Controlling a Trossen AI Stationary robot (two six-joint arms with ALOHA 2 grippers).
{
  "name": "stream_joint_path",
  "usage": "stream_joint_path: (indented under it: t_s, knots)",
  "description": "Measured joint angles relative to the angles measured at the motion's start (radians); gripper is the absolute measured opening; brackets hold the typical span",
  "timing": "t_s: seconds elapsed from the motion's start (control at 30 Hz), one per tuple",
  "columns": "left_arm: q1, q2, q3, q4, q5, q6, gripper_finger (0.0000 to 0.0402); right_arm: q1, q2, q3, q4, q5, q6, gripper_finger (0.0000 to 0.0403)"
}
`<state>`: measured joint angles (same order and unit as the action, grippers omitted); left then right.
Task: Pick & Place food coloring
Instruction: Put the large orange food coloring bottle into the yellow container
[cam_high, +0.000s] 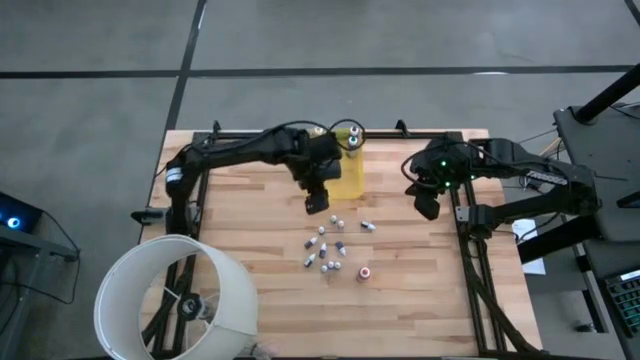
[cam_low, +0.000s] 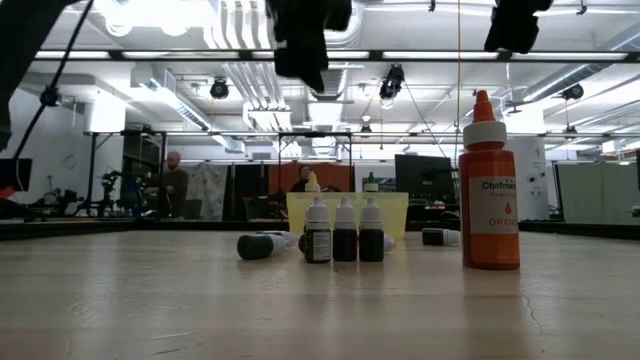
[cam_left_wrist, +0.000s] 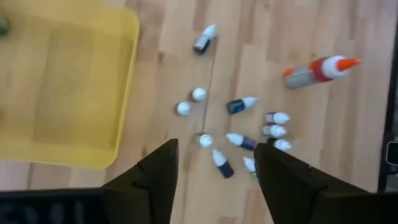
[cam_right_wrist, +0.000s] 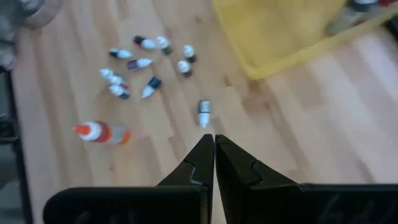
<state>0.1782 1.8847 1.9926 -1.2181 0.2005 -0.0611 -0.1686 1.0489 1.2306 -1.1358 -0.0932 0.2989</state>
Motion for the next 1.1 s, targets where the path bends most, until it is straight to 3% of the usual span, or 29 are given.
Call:
stream_joint_path:
  t_s: [0.17, 0.6, 0.9, 1.1]
  knots:
    - [-0.068, -0.066, 0.000, 0.005, -0.026, -0.029, 0.0173, 0.057, 0.000, -0.061, 0.117, -0.067, 0.001, 0.0009]
    - [-0.184, -0.137, -0.002, 0.015, -0.115, -0.074, 0.0172, 0.239, 0.000, -0.216, 0.408, -0.107, 0.105, 0.0009]
    - [-0.243, -0.138, -0.050, 0.053, -0.127, -0.103, 0.0172, 0.312, 0.000, -0.216, 0.516, -0.118, 0.114, 0.0009]
    - [-0.288, -0.176, -0.152, 0.114, -0.141, -0.135, 0.0172, 0.336, 0.000, -0.186, 0.522, -0.117, 0.134, 0.0009]
